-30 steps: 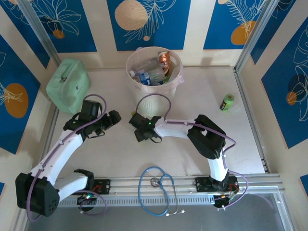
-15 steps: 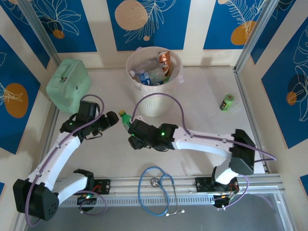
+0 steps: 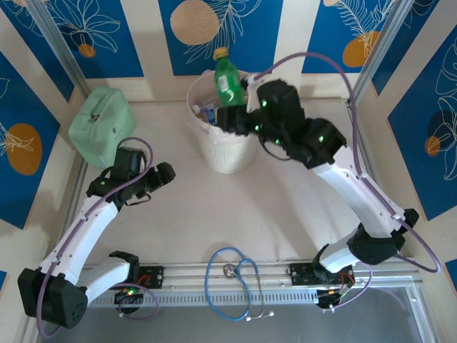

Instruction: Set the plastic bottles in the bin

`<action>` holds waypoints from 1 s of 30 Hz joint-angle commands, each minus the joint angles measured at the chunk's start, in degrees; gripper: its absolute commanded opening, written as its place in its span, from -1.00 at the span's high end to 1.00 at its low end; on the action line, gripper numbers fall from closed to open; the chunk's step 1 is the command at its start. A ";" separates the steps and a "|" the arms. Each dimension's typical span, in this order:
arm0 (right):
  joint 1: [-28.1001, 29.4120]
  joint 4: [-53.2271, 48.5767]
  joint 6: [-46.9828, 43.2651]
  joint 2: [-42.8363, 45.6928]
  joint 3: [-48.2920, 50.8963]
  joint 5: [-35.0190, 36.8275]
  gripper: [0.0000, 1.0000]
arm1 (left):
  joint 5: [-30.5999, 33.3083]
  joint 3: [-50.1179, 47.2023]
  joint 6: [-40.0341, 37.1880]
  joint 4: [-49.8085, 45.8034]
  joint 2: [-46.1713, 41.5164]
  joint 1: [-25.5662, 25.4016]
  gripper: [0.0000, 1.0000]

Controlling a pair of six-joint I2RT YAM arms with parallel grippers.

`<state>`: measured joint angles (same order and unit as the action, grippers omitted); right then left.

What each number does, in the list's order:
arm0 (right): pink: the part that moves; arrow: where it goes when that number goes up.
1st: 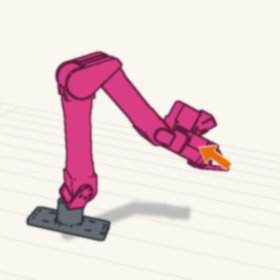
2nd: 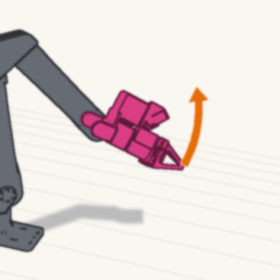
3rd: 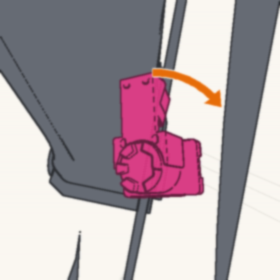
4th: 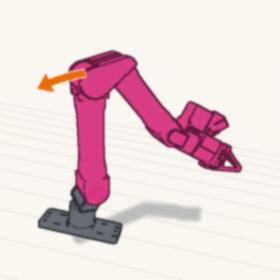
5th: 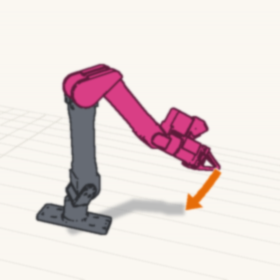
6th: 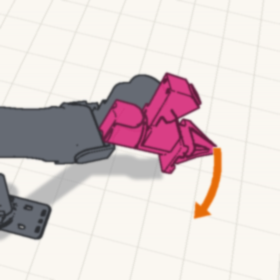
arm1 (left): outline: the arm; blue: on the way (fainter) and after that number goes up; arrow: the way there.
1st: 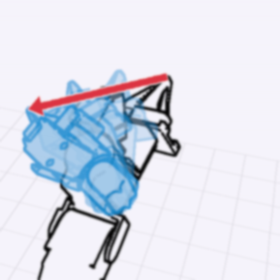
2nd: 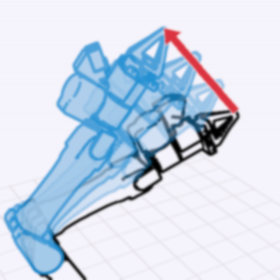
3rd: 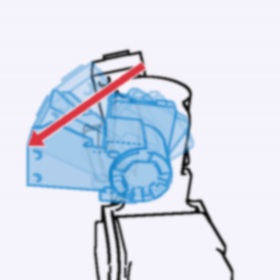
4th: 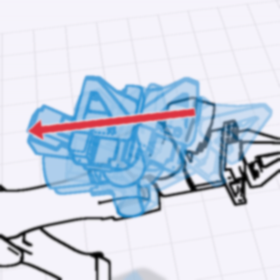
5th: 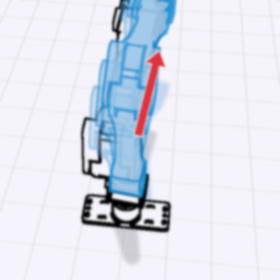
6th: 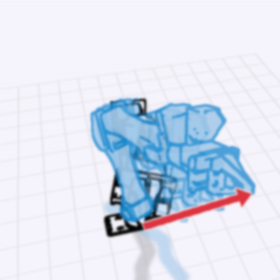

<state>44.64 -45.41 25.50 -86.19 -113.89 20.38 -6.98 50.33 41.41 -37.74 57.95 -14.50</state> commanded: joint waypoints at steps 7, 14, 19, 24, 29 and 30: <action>-11.23 -5.54 -4.01 -12.16 -9.61 -17.73 -0.06 | -0.33 2.41 -2.46 -1.82 0.87 0.69 -0.74; -14.03 -9.88 -6.04 -18.92 -14.43 -15.95 -0.06 | 0.17 2.58 -2.88 -2.01 1.37 0.70 -0.74; -15.32 -10.81 -7.08 -19.80 -13.93 -13.74 -0.15 | 0.74 2.63 -3.20 -2.14 1.59 0.70 -0.74; -15.47 -11.83 -7.77 -19.19 -12.87 -10.72 -0.50 | 0.68 2.67 -3.26 -1.91 1.98 0.69 -0.74; -15.99 -10.42 -7.03 -16.75 -11.38 -9.49 -0.64 | 0.66 2.76 -3.18 -1.81 1.99 0.70 -0.74; -15.99 -10.70 -6.95 -16.73 -11.85 -9.34 -0.64 | 0.66 2.69 -3.21 -1.78 1.99 0.69 -0.74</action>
<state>28.99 -56.12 18.85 -105.51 -125.34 9.69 -6.98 51.29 38.92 -38.61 59.81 -14.48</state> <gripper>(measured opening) 0.820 0.872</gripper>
